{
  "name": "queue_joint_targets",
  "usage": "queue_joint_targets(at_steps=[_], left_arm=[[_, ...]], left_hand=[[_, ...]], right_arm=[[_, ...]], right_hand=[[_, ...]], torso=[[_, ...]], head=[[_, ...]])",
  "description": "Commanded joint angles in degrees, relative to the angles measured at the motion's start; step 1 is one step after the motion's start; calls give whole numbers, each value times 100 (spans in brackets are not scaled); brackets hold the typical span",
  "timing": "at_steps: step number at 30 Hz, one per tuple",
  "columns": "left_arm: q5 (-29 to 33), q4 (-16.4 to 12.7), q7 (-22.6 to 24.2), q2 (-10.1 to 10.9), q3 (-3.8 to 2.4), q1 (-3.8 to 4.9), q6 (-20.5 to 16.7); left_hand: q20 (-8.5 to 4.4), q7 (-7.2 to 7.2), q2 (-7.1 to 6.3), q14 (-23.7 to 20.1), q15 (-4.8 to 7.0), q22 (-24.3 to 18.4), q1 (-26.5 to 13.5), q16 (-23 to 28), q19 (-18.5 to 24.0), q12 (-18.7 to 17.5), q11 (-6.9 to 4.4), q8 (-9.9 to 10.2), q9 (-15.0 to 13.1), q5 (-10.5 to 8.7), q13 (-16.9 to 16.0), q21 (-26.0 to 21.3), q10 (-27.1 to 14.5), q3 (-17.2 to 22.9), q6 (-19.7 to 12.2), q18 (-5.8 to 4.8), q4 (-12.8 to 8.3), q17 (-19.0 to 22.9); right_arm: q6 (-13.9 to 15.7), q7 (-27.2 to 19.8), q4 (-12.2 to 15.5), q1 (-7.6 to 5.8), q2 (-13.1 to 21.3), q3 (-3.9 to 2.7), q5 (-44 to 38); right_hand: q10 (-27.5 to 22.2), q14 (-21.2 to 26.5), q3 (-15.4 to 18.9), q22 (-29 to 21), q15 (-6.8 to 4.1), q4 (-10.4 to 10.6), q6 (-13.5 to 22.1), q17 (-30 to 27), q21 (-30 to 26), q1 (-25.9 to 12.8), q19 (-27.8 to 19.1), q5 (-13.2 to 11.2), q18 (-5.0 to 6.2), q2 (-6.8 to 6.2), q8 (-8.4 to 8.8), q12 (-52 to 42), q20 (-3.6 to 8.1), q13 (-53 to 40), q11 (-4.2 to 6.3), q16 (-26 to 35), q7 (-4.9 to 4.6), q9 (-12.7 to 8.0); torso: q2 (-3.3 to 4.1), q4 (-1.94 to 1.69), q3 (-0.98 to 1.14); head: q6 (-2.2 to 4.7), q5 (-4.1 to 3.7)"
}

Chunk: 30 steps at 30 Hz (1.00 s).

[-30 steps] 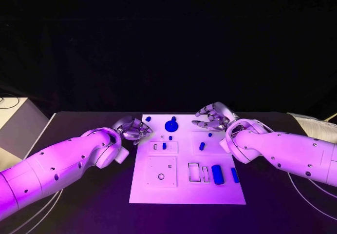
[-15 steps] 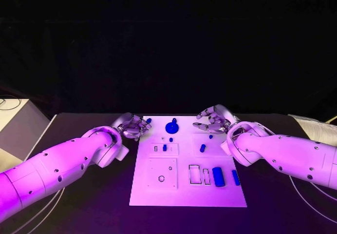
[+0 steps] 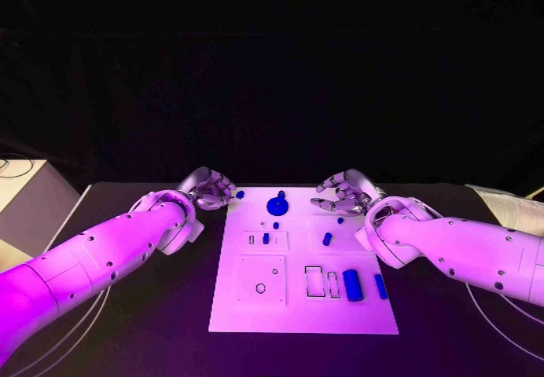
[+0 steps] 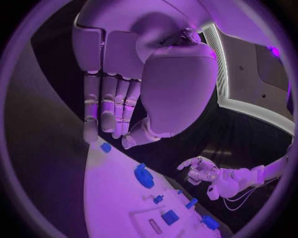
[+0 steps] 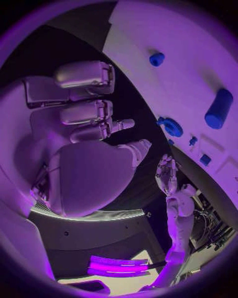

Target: Assemble the parts on the task board

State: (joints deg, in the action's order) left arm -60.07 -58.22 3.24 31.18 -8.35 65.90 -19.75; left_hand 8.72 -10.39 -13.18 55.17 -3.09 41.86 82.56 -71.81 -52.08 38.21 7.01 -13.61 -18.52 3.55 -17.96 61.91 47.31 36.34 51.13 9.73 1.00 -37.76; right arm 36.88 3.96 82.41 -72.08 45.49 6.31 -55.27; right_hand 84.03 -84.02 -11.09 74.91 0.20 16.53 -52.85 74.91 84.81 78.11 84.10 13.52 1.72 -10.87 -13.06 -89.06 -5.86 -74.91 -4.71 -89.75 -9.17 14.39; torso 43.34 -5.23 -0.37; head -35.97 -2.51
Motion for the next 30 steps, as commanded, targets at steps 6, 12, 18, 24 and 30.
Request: queue_joint_targets(at_steps=[6, 12, 18, 24, 30], left_arm=[[-1071, 710, -15, -420, 24, 148, 538], [-1378, 1123, 141, -661, 135, 247, 766], [-1718, 1415, 236, -844, 284, 354, 1061], [-1857, 1524, 301, -952, 358, 423, 1199], [-1885, 1564, 319, -1006, 374, 458, 1205]], left_hand=[[29, 2, 148, -378, -78, 252, 326, 235, 290, -66, 112, -39, 71, -32, 199, 299, -356, 318, -218, 86, -143, 315], [149, 136, 238, -691, -191, 297, 224, 167, 539, 36, 214, 25, 170, -59, 253, 306, -761, 354, -361, 87, -5, 371], [197, 338, 110, -964, -234, 341, 281, 88, 725, 127, 252, 147, 254, -65, 284, 331, -1192, 229, -508, 90, -94, 423], [216, 392, 110, -1119, -251, 368, 312, 19, 786, 210, 273, 197, 306, -66, 297, 366, -1452, 121, -544, 88, -127, 466], [235, 439, 155, -1166, -267, 364, 280, -48, 810, 292, 286, 246, 345, -67, 295, 361, -1553, 70, -599, 88, -85, 489]], right_arm=[[-84, -29, -2, 2, -29, -2, -55], [-88, -28, 0, -1, -50, -2, -55], [-88, -28, -1, -5, -79, -2, -55], [-85, -28, -3, -11, -101, -3, -55], [-84, -29, -3, -14, -113, -3, -55]], right_hand=[[505, -598, -41, 1047, -29, -8, 7, 1509, -21, -58, 372, 39, -24, 20, -34, 2, 21, -1431, 49, -25, 23, 5], [505, -598, -41, 1047, -29, -8, 7, 1509, -21, -58, 372, 39, -24, 20, -34, 2, 21, -1431, 49, -25, 23, 5], [505, -598, -41, 1047, -29, -8, 7, 1509, -21, -58, 372, 39, -24, 20, -34, 2, 21, -1431, 49, -25, 23, 5], [505, -598, -41, 1047, -29, -8, 7, 1509, -21, -58, 372, 39, -24, 20, -34, 2, 21, -1431, 49, -25, 23, 5], [505, -598, -52, 1047, -31, -10, 9, 1509, -22, -56, 372, 39, -24, 26, -39, 1, 22, -1432, 50, -25, 24, 9]], torso=[[19, 10, 13], [27, 19, 13], [53, 43, 30], [81, 60, 42], [69, 52, 36]], head=[[16, 6], [18, 10], [35, 26], [61, 36], [52, 24]])
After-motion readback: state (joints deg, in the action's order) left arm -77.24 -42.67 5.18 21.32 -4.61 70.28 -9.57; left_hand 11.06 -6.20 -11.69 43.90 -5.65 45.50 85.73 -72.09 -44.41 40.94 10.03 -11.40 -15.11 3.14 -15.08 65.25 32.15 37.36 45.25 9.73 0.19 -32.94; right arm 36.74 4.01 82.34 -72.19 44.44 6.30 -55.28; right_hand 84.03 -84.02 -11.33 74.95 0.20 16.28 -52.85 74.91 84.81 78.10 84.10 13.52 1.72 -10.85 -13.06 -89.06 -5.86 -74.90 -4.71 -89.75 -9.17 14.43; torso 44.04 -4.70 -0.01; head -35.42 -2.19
